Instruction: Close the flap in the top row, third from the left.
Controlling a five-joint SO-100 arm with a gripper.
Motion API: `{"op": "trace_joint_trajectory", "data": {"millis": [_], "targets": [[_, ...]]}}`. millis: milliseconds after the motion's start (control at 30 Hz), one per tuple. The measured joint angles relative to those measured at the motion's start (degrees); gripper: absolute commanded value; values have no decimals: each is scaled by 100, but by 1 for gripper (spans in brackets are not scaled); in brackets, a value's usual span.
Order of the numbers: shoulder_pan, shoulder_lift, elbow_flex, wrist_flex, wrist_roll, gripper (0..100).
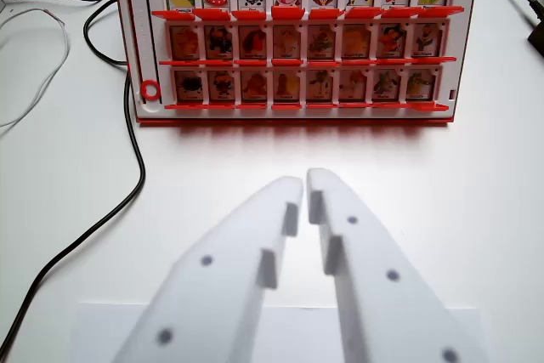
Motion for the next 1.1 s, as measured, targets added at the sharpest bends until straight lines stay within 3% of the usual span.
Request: {"op": "trace_joint_trajectory", "data": {"millis": [667, 1100], "targets": [[0, -79, -9, 0, 0, 0], [185, -2145, -492, -826, -70, 0]]}}
